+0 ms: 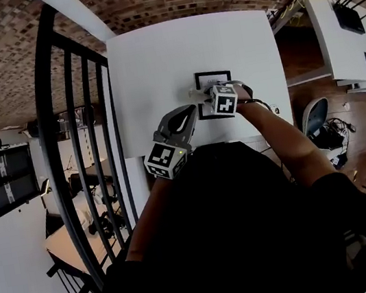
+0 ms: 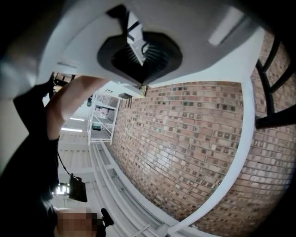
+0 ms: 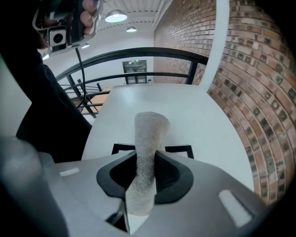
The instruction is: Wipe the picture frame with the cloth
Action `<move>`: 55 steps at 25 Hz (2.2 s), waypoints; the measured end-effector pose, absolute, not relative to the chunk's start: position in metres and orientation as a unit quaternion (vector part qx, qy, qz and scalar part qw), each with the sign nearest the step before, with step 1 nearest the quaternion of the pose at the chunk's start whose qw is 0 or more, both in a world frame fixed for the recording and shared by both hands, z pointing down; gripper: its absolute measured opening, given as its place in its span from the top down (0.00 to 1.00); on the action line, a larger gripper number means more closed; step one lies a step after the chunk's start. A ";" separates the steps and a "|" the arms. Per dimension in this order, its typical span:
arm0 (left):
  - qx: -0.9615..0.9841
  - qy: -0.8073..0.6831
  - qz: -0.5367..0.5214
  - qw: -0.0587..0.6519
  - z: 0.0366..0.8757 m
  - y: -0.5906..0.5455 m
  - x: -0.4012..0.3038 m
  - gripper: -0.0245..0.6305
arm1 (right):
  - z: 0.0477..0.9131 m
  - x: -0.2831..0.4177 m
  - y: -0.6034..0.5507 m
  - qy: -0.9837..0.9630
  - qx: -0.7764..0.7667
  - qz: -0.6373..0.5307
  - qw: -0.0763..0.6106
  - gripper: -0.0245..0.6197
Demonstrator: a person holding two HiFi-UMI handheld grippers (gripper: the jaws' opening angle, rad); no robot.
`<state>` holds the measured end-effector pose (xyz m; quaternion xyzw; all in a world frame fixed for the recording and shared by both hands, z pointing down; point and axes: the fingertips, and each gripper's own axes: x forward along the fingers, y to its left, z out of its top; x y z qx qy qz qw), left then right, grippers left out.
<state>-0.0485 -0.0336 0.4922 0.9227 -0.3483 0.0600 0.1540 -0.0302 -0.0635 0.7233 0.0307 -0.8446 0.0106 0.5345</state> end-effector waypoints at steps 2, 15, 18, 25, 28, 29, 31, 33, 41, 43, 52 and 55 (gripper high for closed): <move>0.921 -0.351 0.061 0.158 0.493 -0.032 -0.052 0.96 | 0.731 -0.033 -0.054 -0.839 0.013 0.004 0.543 0.82; 0.924 -0.339 0.056 0.165 0.496 -0.037 -0.048 0.96 | 0.748 0.032 -0.045 -0.811 0.020 0.019 0.584 0.82; 0.927 -0.333 0.058 0.161 0.497 -0.038 -0.042 0.96 | 0.749 0.048 -0.041 -0.806 0.026 0.028 0.590 0.82; 0.931 -0.325 0.057 0.159 0.495 -0.039 -0.032 0.96 | 0.744 0.080 -0.042 -0.797 0.040 0.040 0.601 0.82; 0.931 -0.325 0.058 0.158 0.497 -0.037 -0.031 0.96 | 0.740 0.082 -0.044 -0.799 0.046 0.039 0.598 0.82; 0.930 -0.325 0.058 0.158 0.497 -0.036 -0.031 0.96 | 0.736 0.078 -0.044 -0.803 0.048 0.037 0.592 0.82; 0.929 -0.328 0.059 0.161 0.499 -0.034 -0.033 0.96 | 0.729 0.062 -0.045 -0.814 0.045 0.032 0.578 0.82; 0.927 -0.331 0.060 0.163 0.500 -0.034 -0.036 0.96 | 0.723 0.040 -0.042 -0.824 0.036 0.025 0.564 0.82; 0.924 -0.340 0.063 0.165 0.501 -0.031 -0.043 0.96 | 0.728 -0.032 -0.022 -0.839 -0.009 0.004 0.543 0.82; 0.923 -0.341 0.062 0.165 0.502 -0.031 -0.044 0.96 | 0.734 -0.036 -0.015 -0.836 -0.019 0.008 0.548 0.82; 0.923 -0.340 0.060 0.169 0.503 -0.033 -0.047 0.96 | 0.745 -0.014 -0.001 -0.820 -0.030 0.017 0.572 0.82; 0.925 -0.336 0.059 0.168 0.501 -0.034 -0.045 0.96 | 0.746 0.001 0.000 -0.817 -0.023 0.027 0.576 0.82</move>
